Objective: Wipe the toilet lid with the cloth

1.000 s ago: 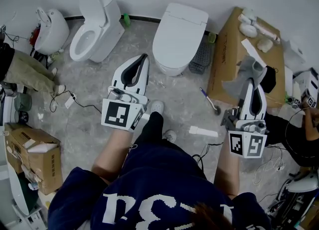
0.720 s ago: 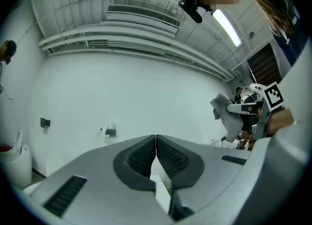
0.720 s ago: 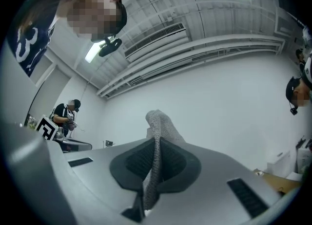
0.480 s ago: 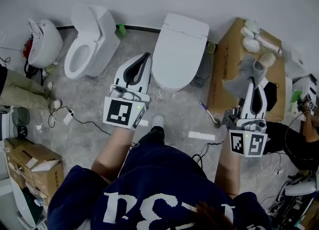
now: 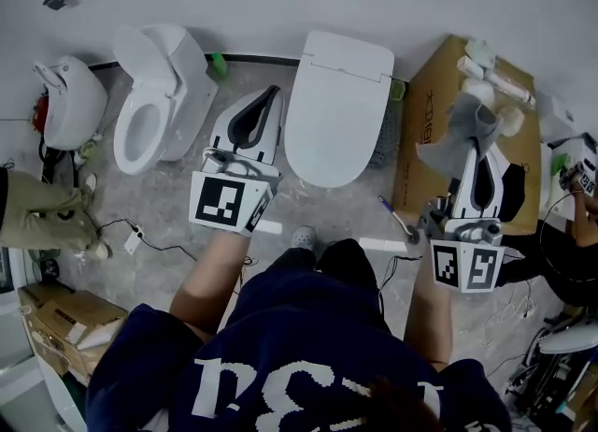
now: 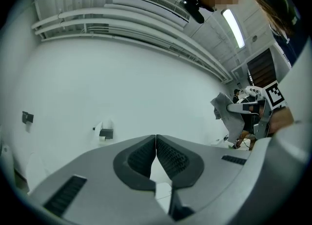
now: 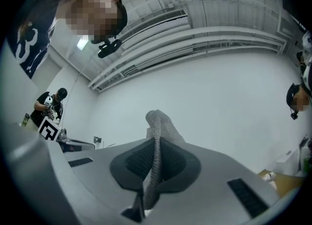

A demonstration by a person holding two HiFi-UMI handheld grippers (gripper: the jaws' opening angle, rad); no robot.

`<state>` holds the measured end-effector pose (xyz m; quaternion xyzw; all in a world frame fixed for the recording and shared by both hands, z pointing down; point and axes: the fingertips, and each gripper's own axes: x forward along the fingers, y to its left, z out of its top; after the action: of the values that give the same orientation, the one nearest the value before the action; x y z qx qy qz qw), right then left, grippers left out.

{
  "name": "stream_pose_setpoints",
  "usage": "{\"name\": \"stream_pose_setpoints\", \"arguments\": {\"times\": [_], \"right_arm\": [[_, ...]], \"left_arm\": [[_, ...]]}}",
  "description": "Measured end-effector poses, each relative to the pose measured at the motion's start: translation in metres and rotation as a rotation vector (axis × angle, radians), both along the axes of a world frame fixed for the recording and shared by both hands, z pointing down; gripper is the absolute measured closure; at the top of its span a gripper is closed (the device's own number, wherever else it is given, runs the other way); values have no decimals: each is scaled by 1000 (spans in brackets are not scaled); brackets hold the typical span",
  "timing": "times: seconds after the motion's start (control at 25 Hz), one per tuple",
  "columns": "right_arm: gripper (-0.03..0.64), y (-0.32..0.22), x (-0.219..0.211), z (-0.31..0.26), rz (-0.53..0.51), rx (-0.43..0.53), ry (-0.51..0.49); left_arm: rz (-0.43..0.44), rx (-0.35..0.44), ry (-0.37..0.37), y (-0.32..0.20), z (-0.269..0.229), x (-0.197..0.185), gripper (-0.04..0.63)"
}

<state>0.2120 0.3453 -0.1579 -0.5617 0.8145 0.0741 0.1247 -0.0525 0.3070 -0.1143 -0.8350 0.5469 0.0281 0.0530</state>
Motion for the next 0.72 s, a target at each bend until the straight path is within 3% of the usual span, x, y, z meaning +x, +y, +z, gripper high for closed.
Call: {"name": "stream_pose_setpoints", "arguments": {"times": [0.36,0.56,0.72], "right_arm": [[592,-120,23,17,-43,-24,-22],[592,-201,29,11,-125,-23,-25],[592,-253,28,10,-179,-22,-23]], "left_arm": [[-34,-55,-23,-103,25,21,574],[-110,-20,29,-167,8,31,574],[-150,-17,20,-205,10,31,574]]}}
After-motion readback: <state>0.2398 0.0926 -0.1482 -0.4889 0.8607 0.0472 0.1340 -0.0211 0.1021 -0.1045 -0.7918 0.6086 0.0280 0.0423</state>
